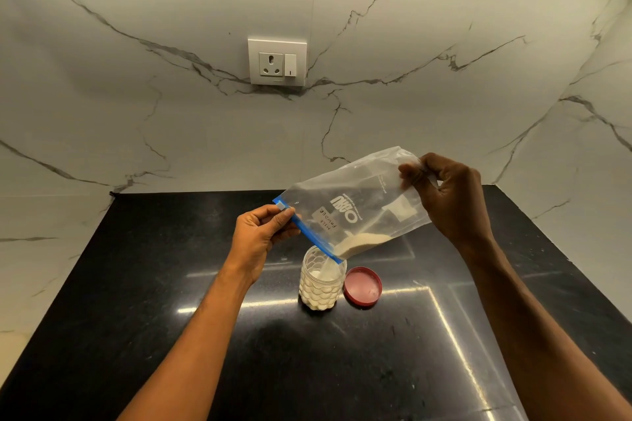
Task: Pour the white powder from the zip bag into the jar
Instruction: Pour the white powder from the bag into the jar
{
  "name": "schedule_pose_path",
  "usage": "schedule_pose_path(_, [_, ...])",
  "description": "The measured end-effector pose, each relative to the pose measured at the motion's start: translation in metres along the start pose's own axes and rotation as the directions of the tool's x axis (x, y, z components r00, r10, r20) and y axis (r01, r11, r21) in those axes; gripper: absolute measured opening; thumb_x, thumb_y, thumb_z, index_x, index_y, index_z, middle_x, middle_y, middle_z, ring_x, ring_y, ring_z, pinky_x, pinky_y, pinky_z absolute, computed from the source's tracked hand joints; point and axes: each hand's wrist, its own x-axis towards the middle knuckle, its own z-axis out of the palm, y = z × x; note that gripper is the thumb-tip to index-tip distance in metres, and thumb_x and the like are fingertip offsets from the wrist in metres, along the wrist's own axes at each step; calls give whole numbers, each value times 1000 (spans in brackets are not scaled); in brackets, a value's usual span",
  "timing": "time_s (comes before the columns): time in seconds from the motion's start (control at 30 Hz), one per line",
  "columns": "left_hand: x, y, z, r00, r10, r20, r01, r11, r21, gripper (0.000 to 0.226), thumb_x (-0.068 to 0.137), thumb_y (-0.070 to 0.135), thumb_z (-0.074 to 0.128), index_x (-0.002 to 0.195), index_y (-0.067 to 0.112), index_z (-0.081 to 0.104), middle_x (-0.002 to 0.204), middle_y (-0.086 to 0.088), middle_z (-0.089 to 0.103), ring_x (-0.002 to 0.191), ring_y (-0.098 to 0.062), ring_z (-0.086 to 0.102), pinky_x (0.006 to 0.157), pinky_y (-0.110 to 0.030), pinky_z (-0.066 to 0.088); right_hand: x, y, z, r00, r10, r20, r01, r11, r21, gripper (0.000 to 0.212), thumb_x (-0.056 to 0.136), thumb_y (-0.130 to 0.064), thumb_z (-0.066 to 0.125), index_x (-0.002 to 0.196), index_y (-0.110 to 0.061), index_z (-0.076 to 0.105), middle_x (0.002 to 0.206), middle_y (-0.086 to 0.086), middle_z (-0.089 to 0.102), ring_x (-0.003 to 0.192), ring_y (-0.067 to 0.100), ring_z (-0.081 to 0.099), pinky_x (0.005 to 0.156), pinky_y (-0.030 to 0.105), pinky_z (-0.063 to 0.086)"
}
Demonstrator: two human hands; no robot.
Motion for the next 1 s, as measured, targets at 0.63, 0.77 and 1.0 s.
schedule_pose_path(0.63, [0,-2,-3,1000,1,-20,-1,1000,-21,25,79,16,70,101,4,71,101,-15,75,94,-30,74,78,-36,63,-3,-6,1,1000,-15,25,15,1000,-1,26,94,-26,63,80,-4,70,71,0,67,65,0,61,58,4,42])
schedule_pose_path(0.77, [-1,-2,-3,1000,0,-19,-1,1000,-21,25,79,16,69,100,4,71,99,-13,76,93,-28,74,78,-35,63,-2,-7,1,999,-18,34,18,1000,7,25,94,-25,62,82,-5,70,73,0,68,66,-2,61,59,5,43])
schedule_pose_path(1.0, [-2,0,-7,1000,1,-25,-1,1000,-20,25,79,16,70,100,5,72,100,-14,75,94,-29,74,77,-35,63,-2,-10,0,997,-47,63,47,999,3,26,95,-26,62,82,-4,70,73,3,69,65,6,62,57,6,45])
